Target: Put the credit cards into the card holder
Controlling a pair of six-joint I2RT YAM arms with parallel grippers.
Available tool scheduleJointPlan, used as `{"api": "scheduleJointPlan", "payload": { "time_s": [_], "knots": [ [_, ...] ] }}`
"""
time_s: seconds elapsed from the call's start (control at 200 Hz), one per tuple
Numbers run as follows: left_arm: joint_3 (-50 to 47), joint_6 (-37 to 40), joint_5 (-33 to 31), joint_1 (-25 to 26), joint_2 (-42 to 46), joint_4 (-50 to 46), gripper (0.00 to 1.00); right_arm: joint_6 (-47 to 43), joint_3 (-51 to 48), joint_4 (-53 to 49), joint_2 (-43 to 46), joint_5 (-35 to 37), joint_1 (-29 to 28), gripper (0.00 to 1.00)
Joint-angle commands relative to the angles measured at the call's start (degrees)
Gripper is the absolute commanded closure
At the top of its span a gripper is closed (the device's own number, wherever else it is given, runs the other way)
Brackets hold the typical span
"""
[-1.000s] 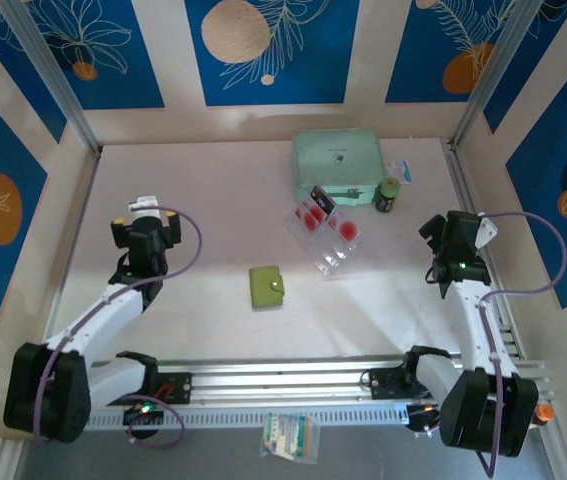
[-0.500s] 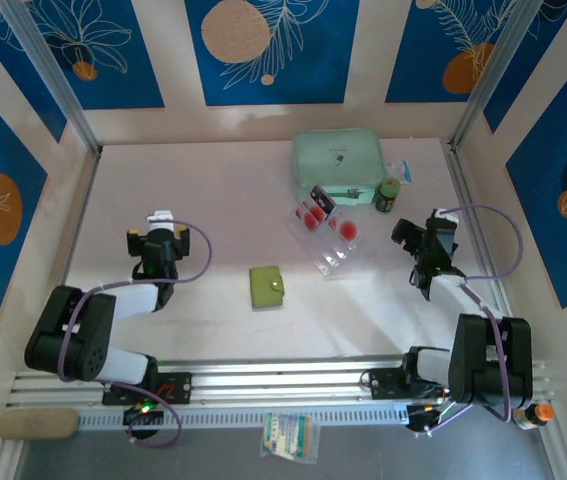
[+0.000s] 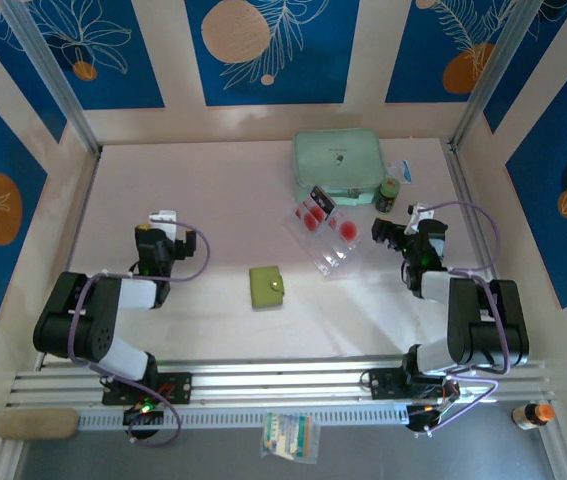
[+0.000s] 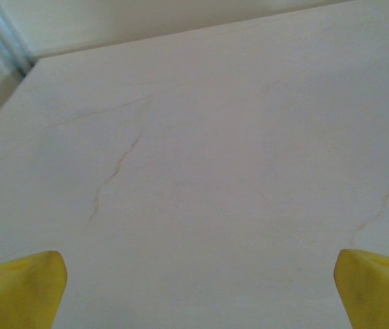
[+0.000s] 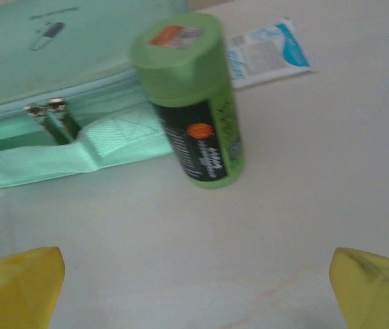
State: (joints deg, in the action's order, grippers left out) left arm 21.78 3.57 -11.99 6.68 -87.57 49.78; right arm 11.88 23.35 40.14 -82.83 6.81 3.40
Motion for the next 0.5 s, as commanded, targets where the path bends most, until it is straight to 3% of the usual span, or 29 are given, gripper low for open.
{"api": "scheduleJointPlan", "payload": {
  "time_s": [0.0,0.075,0.34,0.495],
  "knots": [
    [-0.66,0.89,9.92,-1.73,-1.25,3.04,0.0,-3.67,-3.2,15.14,-5.46,-2.67,-1.79,0.01],
    [-0.64,0.91,9.97,-1.81,-2.35,5.14,0.0,-3.85,-0.79,7.14,-3.66,-1.59,-1.97,0.01],
    [0.66,-0.76,10.49,-3.12,-2.36,2.24,0.0,-5.4,-0.33,7.94,-4.5,5.67,-5.21,0.01],
    [-0.2,-0.44,9.54,-2.77,-1.97,3.56,0.0,-5.2,-0.16,7.53,-4.41,4.26,-4.6,0.01]
  ]
}}
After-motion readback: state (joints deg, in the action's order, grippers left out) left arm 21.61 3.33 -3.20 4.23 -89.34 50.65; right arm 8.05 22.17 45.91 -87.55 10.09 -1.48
